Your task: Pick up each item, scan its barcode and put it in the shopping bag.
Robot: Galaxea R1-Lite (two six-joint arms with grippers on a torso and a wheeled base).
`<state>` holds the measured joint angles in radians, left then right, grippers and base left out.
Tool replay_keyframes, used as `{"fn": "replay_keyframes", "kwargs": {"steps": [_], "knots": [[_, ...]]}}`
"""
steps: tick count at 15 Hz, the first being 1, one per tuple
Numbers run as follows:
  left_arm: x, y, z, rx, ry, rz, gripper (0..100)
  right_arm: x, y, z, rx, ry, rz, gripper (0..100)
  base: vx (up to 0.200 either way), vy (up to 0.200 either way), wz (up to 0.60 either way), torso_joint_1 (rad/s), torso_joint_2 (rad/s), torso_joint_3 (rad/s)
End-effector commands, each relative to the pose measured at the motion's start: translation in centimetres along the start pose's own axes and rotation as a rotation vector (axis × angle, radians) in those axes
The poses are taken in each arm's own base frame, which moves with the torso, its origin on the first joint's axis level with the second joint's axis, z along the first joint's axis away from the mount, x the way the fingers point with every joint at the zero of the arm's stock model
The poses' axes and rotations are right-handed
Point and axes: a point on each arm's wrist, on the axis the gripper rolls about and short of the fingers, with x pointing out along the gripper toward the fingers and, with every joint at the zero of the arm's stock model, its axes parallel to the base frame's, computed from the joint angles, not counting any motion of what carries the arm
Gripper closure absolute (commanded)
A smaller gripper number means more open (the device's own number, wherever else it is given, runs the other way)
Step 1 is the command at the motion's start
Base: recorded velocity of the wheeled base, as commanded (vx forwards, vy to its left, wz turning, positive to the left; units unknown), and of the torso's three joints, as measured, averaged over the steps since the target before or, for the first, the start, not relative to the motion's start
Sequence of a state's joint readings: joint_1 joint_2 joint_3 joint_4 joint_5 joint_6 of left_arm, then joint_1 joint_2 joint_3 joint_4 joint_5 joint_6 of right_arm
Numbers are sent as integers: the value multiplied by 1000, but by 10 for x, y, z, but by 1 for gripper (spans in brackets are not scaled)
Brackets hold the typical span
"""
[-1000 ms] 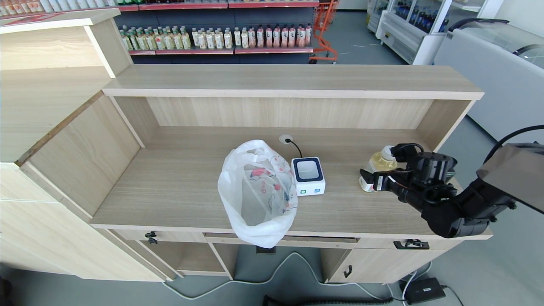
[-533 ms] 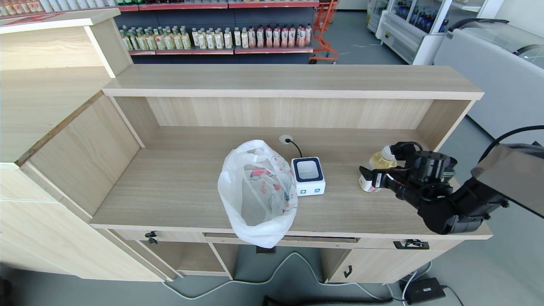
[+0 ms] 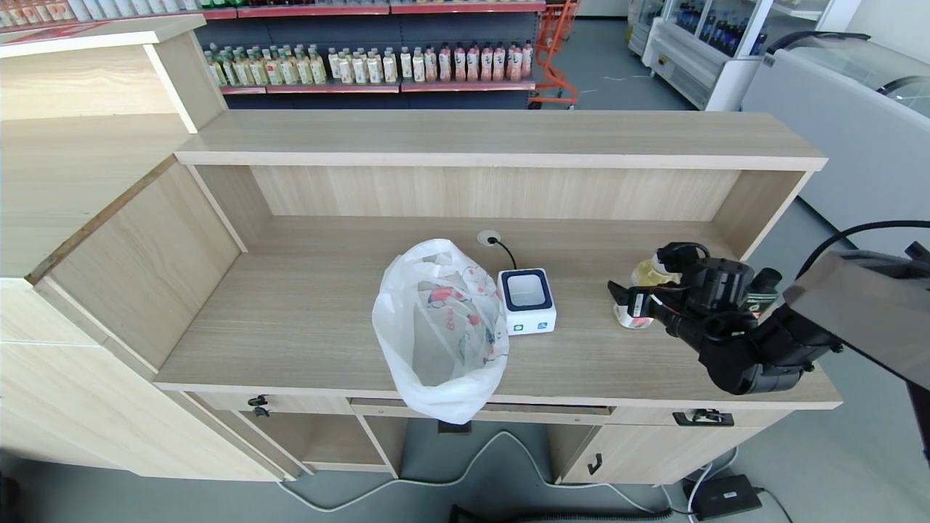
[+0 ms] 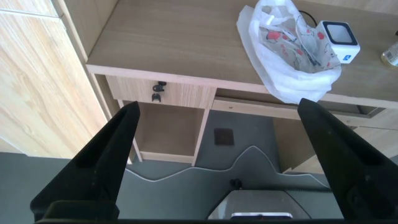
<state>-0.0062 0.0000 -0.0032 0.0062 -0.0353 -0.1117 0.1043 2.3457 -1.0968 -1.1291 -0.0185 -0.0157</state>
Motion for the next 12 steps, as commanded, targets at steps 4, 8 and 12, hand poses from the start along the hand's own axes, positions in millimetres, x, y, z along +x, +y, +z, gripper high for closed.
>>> {"fn": "replay_keyframes", "kwargs": {"steps": [4, 8, 12], "knots": [[0, 0, 0, 0, 0, 0, 0, 17, 0, -16, -35, -6, 0, 0, 0, 0, 0, 0, 0, 0], [0, 0, 0, 0, 0, 0, 0, 22, 1, -12, -36, -28, 4, 0, 0, 0, 0, 0, 0, 0], [0, 0, 0, 0, 0, 0, 0, 24, 0, -12, -37, -34, 1, 0, 0, 0, 0, 0, 0, 0]]}}
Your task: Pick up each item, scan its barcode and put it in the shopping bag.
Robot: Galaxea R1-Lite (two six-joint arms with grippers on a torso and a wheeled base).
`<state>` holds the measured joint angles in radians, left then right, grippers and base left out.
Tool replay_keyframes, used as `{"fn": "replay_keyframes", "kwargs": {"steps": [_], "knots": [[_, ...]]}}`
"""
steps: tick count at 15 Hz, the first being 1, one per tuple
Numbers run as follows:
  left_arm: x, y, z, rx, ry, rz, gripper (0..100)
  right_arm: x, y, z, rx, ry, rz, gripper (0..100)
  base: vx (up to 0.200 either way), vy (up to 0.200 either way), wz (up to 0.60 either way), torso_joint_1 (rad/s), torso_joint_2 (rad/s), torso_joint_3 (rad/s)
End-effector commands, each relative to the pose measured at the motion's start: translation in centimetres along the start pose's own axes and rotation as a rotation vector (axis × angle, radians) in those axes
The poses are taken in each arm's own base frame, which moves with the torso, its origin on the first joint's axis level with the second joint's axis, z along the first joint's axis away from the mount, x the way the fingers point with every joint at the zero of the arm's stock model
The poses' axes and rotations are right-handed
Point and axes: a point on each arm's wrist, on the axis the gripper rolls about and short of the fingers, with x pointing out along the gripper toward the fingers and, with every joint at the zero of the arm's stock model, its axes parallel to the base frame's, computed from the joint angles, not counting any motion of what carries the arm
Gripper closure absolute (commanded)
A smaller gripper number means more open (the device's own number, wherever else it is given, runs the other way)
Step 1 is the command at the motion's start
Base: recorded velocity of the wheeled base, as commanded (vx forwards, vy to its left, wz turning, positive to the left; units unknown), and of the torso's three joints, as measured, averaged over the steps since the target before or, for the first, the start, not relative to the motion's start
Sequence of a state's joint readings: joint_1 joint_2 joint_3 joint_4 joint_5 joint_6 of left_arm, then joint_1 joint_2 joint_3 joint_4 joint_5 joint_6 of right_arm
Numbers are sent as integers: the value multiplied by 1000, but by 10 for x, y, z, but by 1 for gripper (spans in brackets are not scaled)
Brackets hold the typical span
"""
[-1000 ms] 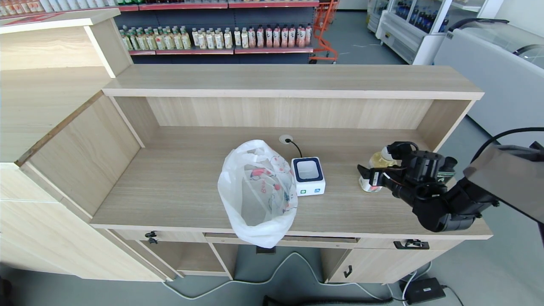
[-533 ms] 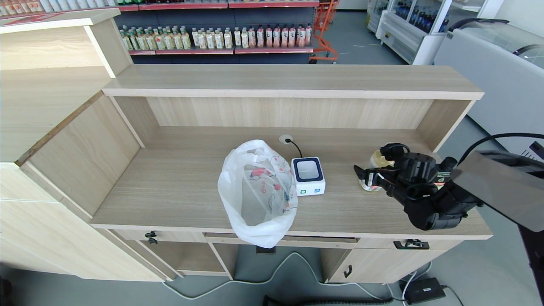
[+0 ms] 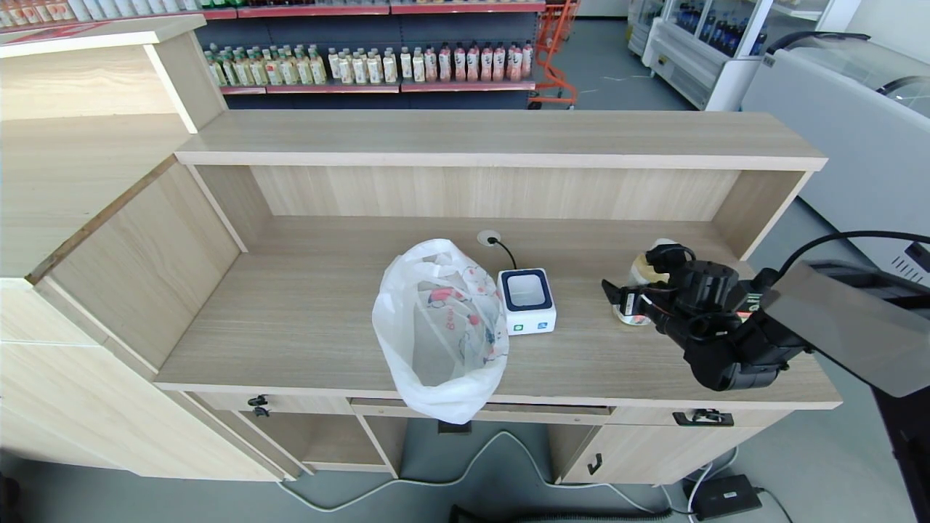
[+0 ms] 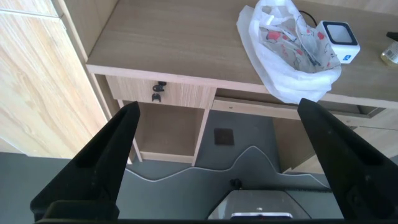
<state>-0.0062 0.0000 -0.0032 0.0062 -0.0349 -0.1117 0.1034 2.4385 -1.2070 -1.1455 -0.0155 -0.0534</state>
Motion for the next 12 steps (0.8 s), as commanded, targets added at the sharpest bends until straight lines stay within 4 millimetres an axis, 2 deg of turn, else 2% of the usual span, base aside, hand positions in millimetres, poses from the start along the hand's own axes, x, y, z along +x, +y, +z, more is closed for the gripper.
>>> {"fn": "replay_keyframes", "kwargs": {"steps": [1, 4, 5, 12], "knots": [[0, 0, 0, 0, 0, 0, 0, 1, 0, 0, 1, -5, -1, 0, 0, 0, 0, 0, 0, 0], [0, 0, 0, 0, 0, 0, 0, 1, 2, -1, 0, -62, 10, 0, 0, 0, 0, 0, 0, 0], [0, 0, 0, 0, 0, 0, 0, 0, 2, 0, -9, -66, 25, 100, 0, 0, 0, 0, 0, 0], [0, 0, 0, 0, 0, 0, 0, 0, -5, -5, -55, -55, 9, 100, 0, 0, 0, 0, 0, 0]]}}
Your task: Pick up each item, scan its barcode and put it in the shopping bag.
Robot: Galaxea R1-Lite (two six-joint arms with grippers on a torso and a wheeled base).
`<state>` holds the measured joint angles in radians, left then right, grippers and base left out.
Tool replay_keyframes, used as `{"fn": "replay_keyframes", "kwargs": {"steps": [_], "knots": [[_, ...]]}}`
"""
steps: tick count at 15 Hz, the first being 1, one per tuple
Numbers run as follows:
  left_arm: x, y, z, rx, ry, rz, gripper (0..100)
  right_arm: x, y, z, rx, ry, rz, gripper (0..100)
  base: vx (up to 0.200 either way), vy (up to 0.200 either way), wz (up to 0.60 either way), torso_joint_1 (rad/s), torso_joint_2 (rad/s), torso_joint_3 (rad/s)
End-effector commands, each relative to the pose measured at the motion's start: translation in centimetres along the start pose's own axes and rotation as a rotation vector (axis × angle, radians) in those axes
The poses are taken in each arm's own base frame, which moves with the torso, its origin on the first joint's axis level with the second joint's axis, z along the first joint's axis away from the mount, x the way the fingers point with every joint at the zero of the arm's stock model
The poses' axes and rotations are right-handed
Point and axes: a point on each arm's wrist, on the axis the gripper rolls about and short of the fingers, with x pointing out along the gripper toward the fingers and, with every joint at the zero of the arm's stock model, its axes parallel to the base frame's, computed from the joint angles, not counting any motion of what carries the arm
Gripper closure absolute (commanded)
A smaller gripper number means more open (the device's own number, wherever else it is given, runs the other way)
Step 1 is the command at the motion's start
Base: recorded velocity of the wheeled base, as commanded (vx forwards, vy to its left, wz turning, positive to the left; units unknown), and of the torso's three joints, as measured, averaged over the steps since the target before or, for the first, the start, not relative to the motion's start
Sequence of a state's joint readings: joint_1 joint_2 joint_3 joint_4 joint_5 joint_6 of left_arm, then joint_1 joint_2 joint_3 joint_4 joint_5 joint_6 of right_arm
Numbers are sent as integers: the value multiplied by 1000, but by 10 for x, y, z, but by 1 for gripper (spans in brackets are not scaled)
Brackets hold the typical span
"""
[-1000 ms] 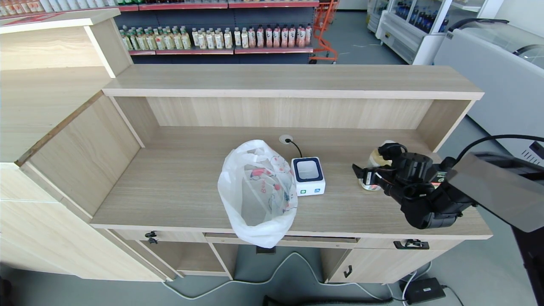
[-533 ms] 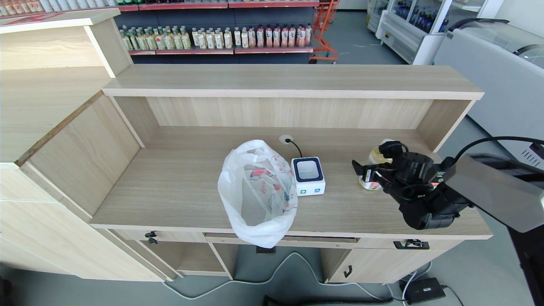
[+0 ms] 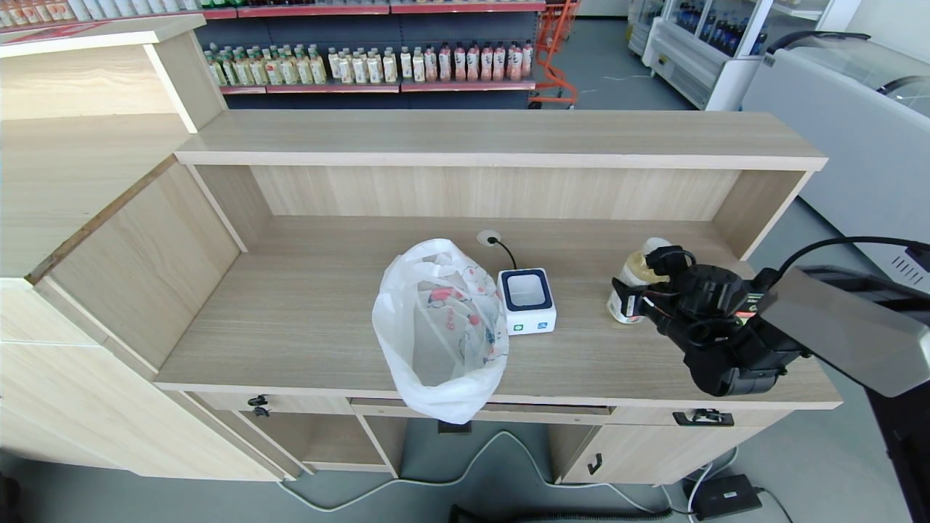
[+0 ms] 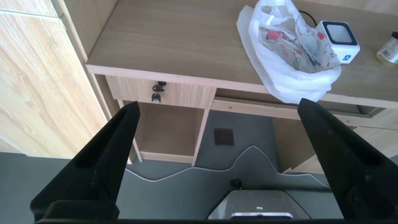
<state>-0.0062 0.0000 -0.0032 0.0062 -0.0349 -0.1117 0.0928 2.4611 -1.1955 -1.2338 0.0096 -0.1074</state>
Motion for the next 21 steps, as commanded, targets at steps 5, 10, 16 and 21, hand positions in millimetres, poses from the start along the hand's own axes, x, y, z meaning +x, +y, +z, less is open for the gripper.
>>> {"fn": "replay_keyframes", "kwargs": {"steps": [5, 10, 16, 21], "knots": [[0, 0, 0, 0, 0, 0, 0, -4, -4, -6, -18, 23, -9, 100, 0, 0, 0, 0, 0, 0], [0, 0, 0, 0, 0, 0, 0, -32, -13, 20, 70, 76, -22, 100, 0, 0, 0, 0, 0, 0], [0, 0, 0, 0, 0, 0, 0, -79, -44, 101, 179, 43, -5, 100, 0, 0, 0, 0, 0, 0], [0, 0, 0, 0, 0, 0, 0, -162, -34, 203, 373, -48, 401, 100, 0, 0, 0, 0, 0, 0]]}}
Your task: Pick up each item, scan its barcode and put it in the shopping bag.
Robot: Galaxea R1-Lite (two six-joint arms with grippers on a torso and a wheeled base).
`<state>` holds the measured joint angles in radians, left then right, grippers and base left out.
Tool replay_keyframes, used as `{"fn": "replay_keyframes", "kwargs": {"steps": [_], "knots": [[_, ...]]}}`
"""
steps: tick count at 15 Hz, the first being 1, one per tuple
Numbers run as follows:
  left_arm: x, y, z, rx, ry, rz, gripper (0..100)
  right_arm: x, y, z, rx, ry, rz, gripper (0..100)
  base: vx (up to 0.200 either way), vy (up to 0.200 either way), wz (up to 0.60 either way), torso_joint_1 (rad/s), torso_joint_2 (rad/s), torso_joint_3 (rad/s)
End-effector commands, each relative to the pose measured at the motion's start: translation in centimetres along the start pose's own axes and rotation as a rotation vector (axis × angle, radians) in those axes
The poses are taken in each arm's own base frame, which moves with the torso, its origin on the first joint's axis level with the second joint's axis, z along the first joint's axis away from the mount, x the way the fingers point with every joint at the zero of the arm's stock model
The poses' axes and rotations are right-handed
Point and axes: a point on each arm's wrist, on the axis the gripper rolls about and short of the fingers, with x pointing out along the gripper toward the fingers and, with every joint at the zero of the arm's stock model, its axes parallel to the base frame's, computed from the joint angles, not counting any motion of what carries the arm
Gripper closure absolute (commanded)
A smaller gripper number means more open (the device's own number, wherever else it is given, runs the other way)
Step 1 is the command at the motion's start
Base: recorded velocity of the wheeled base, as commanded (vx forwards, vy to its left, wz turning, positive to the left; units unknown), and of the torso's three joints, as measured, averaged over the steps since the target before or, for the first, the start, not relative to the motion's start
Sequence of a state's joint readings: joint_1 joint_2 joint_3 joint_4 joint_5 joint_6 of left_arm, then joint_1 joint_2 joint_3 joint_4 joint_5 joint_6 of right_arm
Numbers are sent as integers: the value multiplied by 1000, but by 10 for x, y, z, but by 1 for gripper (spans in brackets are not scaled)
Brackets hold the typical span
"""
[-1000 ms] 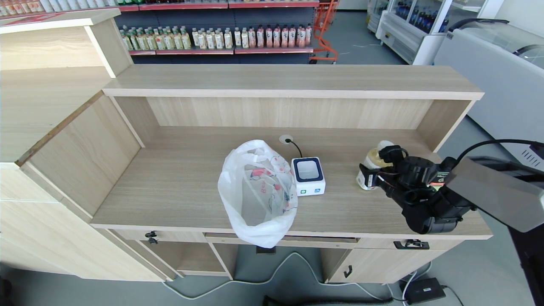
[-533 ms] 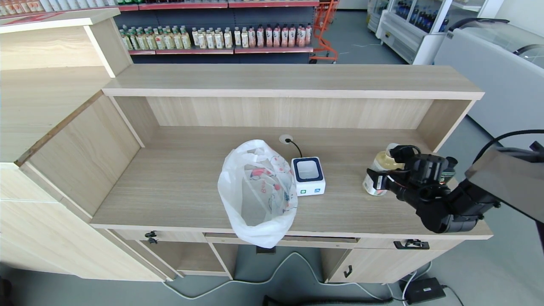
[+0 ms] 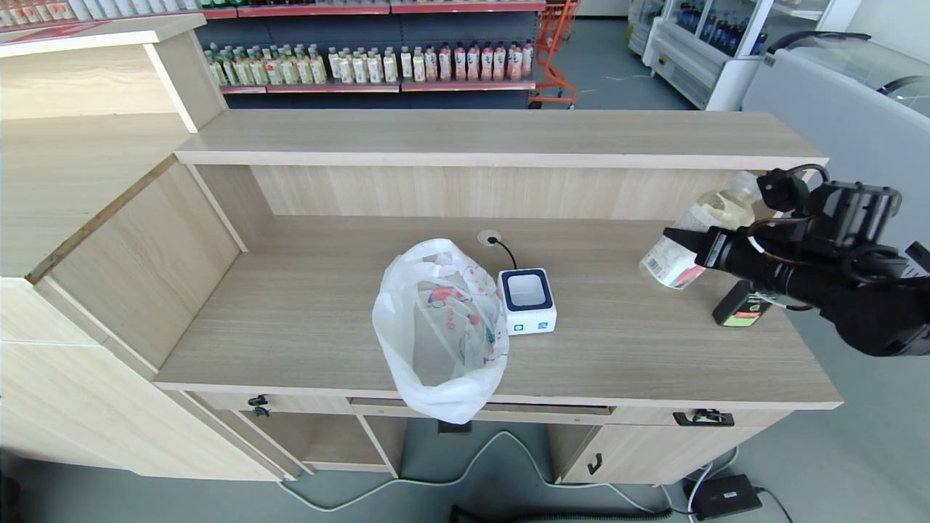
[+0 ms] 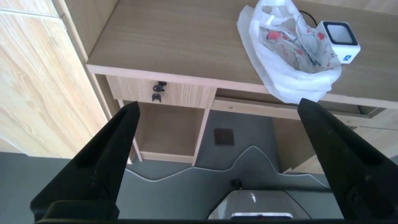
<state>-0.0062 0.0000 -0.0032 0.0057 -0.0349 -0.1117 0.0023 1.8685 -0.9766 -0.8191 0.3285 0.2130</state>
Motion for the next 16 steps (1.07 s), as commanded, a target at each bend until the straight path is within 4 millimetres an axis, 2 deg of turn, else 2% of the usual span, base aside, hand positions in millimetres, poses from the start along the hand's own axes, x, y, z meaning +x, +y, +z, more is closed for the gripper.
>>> {"fn": "replay_keyframes", "kwargs": {"steps": [1, 3, 5, 6, 8, 10, 16], "knots": [[0, 0, 0, 0, 1, 0, 0, -75, 54, 59, 60, -56, 322, 100, 0, 0, 0, 0, 0, 0], [0, 0, 0, 0, 1, 0, 0, -136, 92, 64, 114, 4, 601, 100, 0, 0, 0, 0, 0, 0], [0, 0, 0, 0, 1, 0, 0, -167, 109, 59, 116, 50, 741, 100, 0, 0, 0, 0, 0, 0], [0, 0, 0, 0, 1, 0, 0, -192, 122, 56, 116, 98, 858, 100, 0, 0, 0, 0, 0, 0], [0, 0, 0, 0, 1, 0, 0, -216, 137, 55, 103, 137, 987, 100, 0, 0, 0, 0, 0, 0], [0, 0, 0, 0, 1, 0, 0, -227, 146, 55, 91, 145, 1063, 100, 0, 0, 0, 0, 0, 0], [0, 0, 0, 0, 1, 0, 0, -240, 154, 55, 79, 194, 1200, 100, 0, 0, 0, 0, 0, 0]]}}
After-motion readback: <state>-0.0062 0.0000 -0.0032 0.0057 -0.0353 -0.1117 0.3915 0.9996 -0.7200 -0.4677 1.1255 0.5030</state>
